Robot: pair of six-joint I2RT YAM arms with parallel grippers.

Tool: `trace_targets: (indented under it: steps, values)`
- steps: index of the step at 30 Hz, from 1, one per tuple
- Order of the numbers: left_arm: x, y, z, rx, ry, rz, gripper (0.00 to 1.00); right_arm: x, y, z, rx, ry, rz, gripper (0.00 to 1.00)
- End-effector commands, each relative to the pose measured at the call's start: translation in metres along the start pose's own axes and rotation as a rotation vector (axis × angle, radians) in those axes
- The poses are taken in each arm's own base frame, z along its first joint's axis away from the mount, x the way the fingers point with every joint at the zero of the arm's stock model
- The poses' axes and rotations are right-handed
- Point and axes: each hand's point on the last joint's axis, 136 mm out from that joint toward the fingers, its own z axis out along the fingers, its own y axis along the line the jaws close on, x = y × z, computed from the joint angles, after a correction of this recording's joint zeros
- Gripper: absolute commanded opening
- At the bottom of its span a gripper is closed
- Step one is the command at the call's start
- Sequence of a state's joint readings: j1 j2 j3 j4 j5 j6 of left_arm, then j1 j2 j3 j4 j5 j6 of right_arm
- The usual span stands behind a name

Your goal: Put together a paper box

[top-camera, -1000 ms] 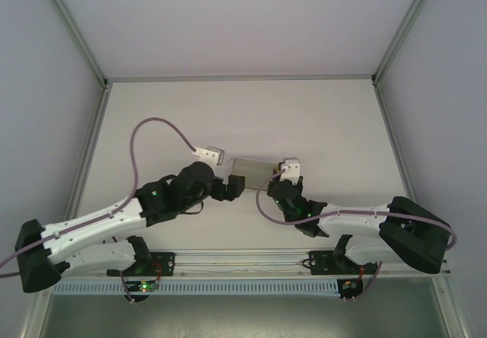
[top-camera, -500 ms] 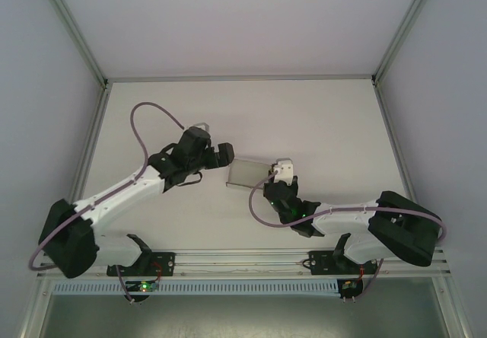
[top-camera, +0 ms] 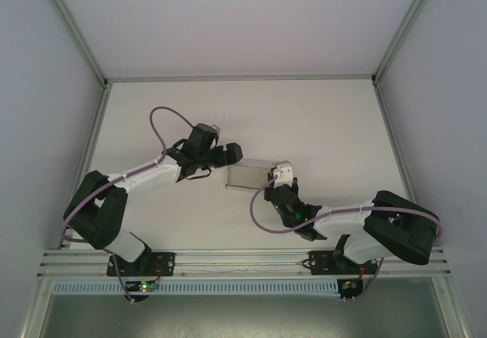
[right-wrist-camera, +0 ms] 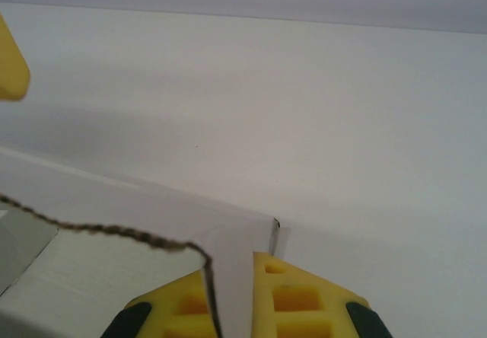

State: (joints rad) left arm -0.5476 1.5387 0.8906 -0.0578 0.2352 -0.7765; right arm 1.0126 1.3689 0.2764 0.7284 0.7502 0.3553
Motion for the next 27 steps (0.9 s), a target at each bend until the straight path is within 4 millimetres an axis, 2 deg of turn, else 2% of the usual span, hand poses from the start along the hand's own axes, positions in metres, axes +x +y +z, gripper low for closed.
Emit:
trace_targets:
  steps: [1,4,7,14,16,18,21,25,27]
  values:
    - [0.009,0.010,0.010,0.026,0.008,-0.037,0.88,0.046,0.002,-0.004,-0.051,0.148,-0.100,0.00]
    - [0.019,0.025,0.020,-0.007,0.029,-0.056,0.85,0.049,0.000,-0.006,-0.054,0.162,-0.097,0.00]
    - [0.024,0.030,0.027,-0.001,0.038,-0.058,0.84,0.051,-0.001,-0.010,-0.069,0.173,-0.098,0.01]
    - [0.030,0.038,0.034,-0.012,0.045,-0.066,0.77,0.053,-0.006,-0.024,-0.116,0.184,-0.083,0.15]
    - [0.032,0.041,0.037,-0.012,0.051,-0.068,0.74,0.052,-0.005,-0.030,-0.146,0.187,-0.073,0.24]
    - [0.035,0.042,0.040,-0.004,0.060,-0.066,0.73,0.051,-0.006,-0.034,-0.161,0.192,-0.071,0.28]
    - [0.038,0.040,0.045,0.016,0.076,-0.062,0.70,0.053,-0.008,-0.043,-0.188,0.225,-0.071,0.42]
    - [0.040,0.042,0.046,0.012,0.078,-0.048,0.68,0.058,-0.006,-0.060,-0.247,0.306,-0.049,0.69]
    - [0.040,0.042,0.046,0.012,0.078,-0.035,0.66,0.056,-0.007,-0.067,-0.258,0.327,-0.013,0.77]
